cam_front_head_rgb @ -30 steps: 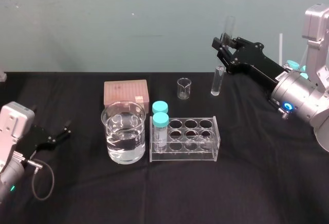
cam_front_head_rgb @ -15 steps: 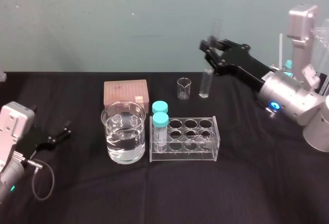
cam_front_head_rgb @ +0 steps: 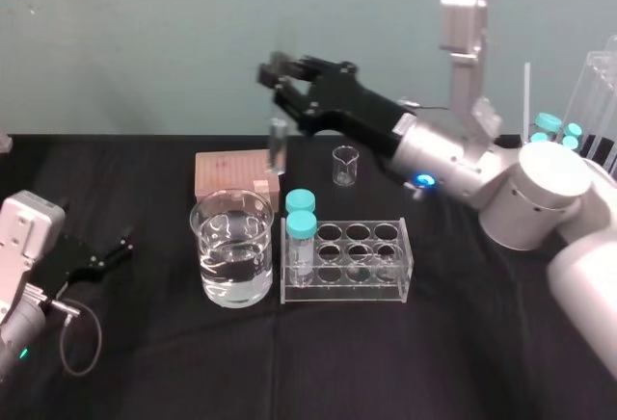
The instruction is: Hold the test tube with one hand and immerse one end into the beaker, then return it to the test tube rack.
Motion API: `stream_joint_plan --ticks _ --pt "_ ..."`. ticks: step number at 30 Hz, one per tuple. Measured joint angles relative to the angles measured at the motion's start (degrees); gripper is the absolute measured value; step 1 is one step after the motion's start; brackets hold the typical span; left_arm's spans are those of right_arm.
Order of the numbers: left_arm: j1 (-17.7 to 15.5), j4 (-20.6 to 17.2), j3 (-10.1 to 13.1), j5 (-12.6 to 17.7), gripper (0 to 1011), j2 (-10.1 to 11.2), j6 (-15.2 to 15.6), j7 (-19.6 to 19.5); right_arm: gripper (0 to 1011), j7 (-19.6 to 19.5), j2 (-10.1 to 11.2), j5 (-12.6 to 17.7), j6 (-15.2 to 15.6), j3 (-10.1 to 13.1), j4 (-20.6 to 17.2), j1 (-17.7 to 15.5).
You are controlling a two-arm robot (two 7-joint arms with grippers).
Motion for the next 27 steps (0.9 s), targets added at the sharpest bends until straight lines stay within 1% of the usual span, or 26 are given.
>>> stream_joint_plan --ticks 3,6,7,9,17,23,27 --pt "0.00 0.00 0.00 0.00 1000 0.00 0.00 0.00 226 2.41 -1.26 0.84 -0.44 -1.92 1.23 1.31" --pt "0.00 0.00 0.00 0.00 1000 0.00 0.00 0.00 225 3.75 -1.93 1.41 -0.69 -3.12 2.13 2.00" --pt "0.00 0.00 0.00 0.00 1000 0.00 0.00 0.00 226 3.75 -1.93 1.41 -0.69 -3.12 2.13 2.00" --pt "0.00 0.00 0.00 0.00 1000 0.00 0.00 0.00 225 4.46 -2.37 1.77 -0.91 -4.11 3.49 2.49" --pt "0.00 0.00 0.00 0.00 1000 0.00 0.00 0.00 225 5.48 -3.10 2.32 -1.62 -5.64 6.95 3.36" --pt "0.00 0.00 0.00 0.00 1000 0.00 0.00 0.00 225 6.12 -3.66 2.71 -1.99 -6.19 9.26 3.84" --pt "0.00 0.00 0.00 0.00 1000 0.00 0.00 0.00 226 6.65 -4.28 2.74 -2.51 -6.60 11.59 4.31"
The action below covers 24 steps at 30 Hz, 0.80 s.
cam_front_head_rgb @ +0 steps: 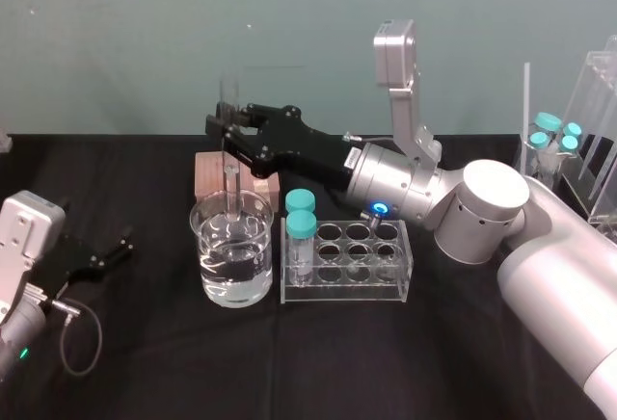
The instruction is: Hold the test tube with one hand and immerse one end into the beaker, then return it to the test tube rack.
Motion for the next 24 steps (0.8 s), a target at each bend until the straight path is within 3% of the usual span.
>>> stream_joint_plan --ticks 10,24 --pt "0.00 0.00 0.00 0.00 1000 0.00 0.00 0.00 226 0.99 -1.41 -0.70 -0.73 -0.67 5.38 1.24" --pt "0.00 0.00 0.00 0.00 1000 0.00 0.00 0.00 225 1.64 -1.79 -2.42 -0.54 -1.24 8.27 1.48"
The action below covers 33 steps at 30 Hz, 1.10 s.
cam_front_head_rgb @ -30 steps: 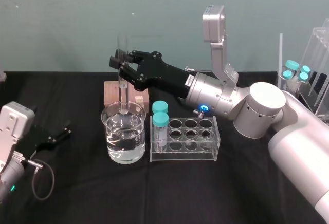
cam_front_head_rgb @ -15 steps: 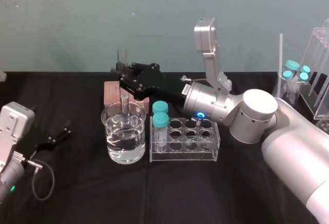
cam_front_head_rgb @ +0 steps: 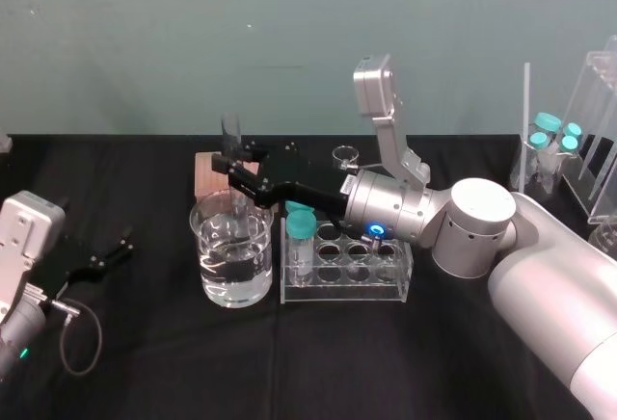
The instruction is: Hold the test tube with one hand and immerse one end into the beaker, then return it to the test tube rack.
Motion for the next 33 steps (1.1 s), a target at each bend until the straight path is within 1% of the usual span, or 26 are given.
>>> stream_joint_plan --ticks 11,19,33 --pt "0.00 0.00 0.00 0.00 1000 0.00 0.00 0.00 225 0.73 -0.34 -0.70 0.17 0.03 1.61 -0.03" --pt "0.00 0.00 0.00 0.00 1000 0.00 0.00 0.00 226 0.99 -0.64 -0.80 0.14 0.37 2.04 0.01" --pt "0.00 0.00 0.00 0.00 1000 0.00 0.00 0.00 225 1.29 -1.12 -1.18 -0.80 0.80 2.56 0.03"
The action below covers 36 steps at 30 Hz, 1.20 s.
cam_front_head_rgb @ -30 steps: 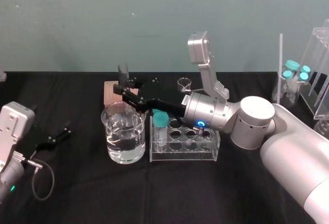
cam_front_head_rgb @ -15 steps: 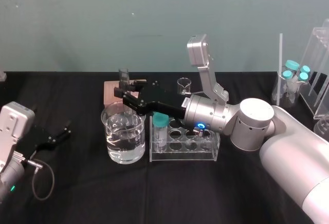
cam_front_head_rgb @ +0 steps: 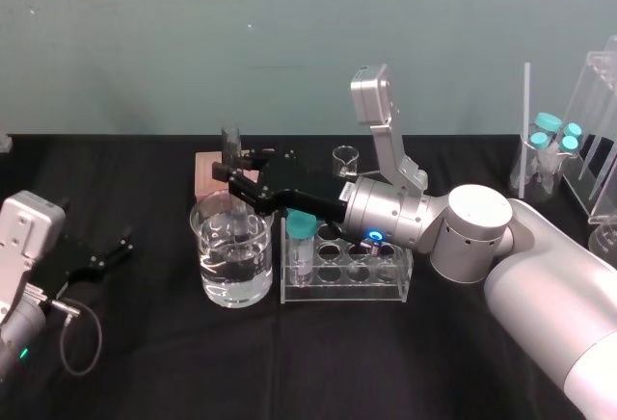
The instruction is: Hold the test tube with one hand and immerse one end into the beaker, then return it to the test tube rack.
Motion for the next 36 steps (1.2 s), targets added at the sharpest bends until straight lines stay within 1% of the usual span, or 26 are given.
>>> stream_joint_plan --ticks 36 --pt "0.00 0.00 0.00 0.00 1000 0.00 0.00 0.00 226 -0.15 0.50 -0.08 0.16 0.40 -1.48 -0.68"
